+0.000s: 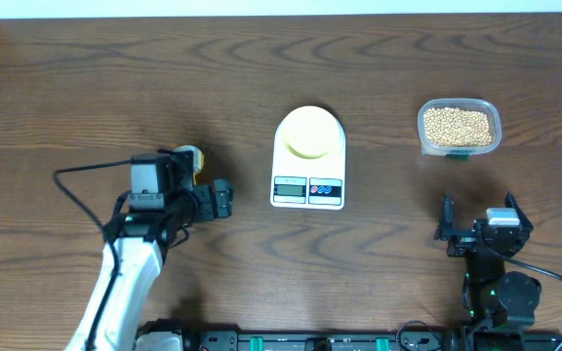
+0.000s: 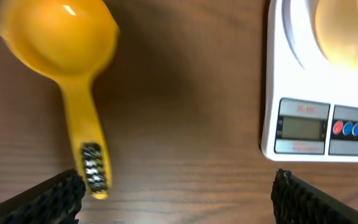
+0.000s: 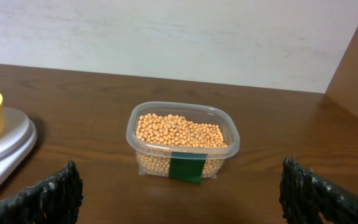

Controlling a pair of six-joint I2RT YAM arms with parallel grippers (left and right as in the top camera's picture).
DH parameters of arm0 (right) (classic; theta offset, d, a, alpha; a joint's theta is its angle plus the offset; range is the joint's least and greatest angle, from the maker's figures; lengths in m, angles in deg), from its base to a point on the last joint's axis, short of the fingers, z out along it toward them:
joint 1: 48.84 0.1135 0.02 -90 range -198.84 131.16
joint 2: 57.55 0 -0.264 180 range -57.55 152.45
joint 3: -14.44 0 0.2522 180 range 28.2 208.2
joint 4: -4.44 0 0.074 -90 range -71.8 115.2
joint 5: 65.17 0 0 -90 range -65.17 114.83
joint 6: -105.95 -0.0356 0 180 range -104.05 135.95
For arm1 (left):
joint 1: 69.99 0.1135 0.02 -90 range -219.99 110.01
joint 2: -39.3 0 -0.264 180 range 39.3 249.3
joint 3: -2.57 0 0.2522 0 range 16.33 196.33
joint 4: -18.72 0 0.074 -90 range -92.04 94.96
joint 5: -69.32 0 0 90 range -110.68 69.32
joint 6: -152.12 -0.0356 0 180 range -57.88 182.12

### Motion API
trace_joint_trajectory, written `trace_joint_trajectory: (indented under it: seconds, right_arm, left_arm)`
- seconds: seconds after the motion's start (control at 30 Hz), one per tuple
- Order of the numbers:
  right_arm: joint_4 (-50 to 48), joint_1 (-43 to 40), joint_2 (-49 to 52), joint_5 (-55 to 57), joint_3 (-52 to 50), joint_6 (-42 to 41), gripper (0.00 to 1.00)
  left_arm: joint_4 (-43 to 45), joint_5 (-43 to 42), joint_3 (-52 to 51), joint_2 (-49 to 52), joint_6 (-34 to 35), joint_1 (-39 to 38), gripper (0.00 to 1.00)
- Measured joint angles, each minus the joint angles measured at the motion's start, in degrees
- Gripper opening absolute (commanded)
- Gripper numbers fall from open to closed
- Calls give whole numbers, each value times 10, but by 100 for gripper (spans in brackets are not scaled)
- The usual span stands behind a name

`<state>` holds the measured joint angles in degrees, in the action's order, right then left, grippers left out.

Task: Scoop item into bowl and weigh 50g on scale
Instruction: 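Lower the left gripper onto the yellow scoop handle and close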

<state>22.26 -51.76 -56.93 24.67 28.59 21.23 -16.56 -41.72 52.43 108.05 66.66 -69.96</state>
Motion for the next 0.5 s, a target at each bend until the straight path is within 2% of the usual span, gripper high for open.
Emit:
trace_joint_trajectory:
  seconds: [0.33, 0.4, 0.5]
  right_arm:
    - [0, 0, 0, 0, 0, 0, 99]
    - [0, 0, 0, 0, 0, 0, 99]
    - [0, 0, 0, 0, 0, 0, 99]
  left_arm:
    - [35, -13, 0, 38, 2, 0, 97]
    - [37, -2, 0, 38, 4, -1, 77]
    - [37, 23, 0, 38, 3, -1, 61]
